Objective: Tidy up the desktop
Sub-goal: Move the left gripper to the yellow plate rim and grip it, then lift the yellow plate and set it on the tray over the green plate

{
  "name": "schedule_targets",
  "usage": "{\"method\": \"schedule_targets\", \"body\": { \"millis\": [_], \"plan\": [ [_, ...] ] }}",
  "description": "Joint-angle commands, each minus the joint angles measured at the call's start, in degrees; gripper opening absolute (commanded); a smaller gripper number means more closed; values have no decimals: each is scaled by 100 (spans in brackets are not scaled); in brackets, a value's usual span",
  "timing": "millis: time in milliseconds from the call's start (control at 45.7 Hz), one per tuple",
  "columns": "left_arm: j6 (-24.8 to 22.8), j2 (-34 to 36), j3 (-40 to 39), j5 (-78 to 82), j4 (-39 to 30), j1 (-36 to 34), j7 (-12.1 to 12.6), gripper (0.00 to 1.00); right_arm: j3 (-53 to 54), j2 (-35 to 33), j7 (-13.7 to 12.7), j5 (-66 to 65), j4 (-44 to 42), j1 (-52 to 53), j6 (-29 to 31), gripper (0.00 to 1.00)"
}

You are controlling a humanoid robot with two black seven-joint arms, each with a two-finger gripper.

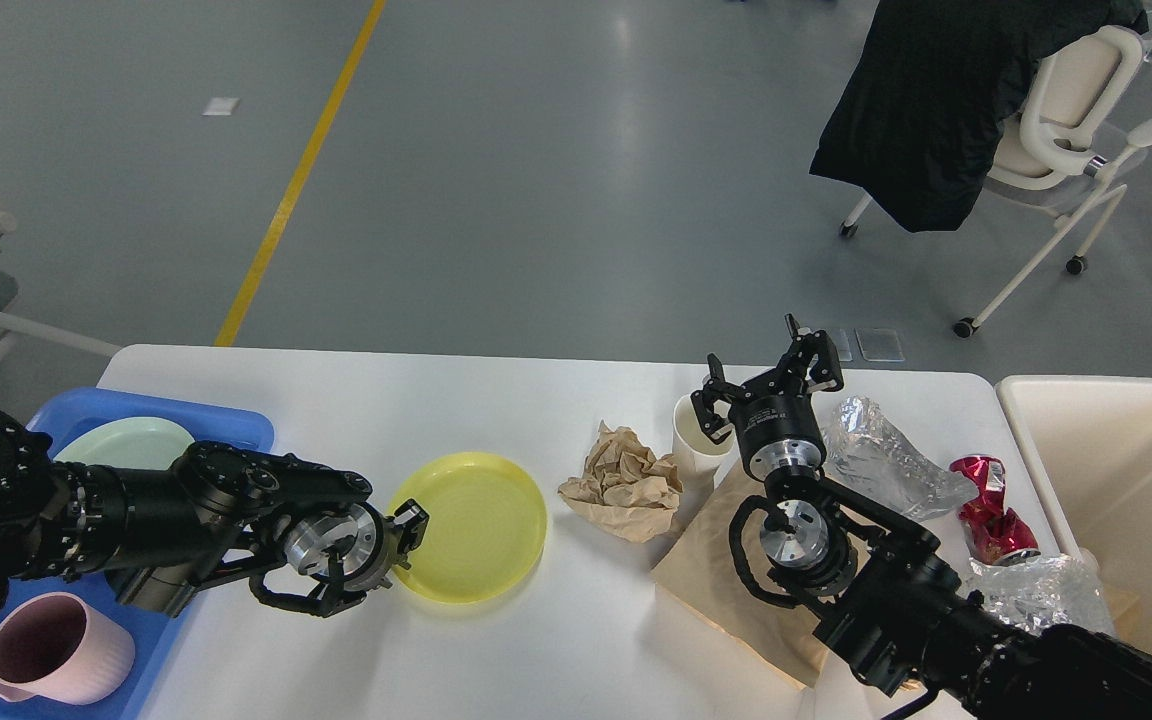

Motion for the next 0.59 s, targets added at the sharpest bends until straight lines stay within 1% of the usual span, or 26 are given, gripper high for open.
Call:
{"method": "schedule_targets", "body": {
  "millis": [0,394,481,568],
  "plan": [
    [-10,-8,9,9,-9,4,25,0,0,0,0,0,0,0,0,100],
    [-63,27,9,26,-114,-57,69,0,0,0,0,0,-9,0,0,100],
    [-264,132,9,26,-325,-215,113,0,0,0,0,0,-9,0,0,100],
    [-650,544,26,26,-676,-593,122,0,0,0,0,0,0,0,0,100]
  ]
}}
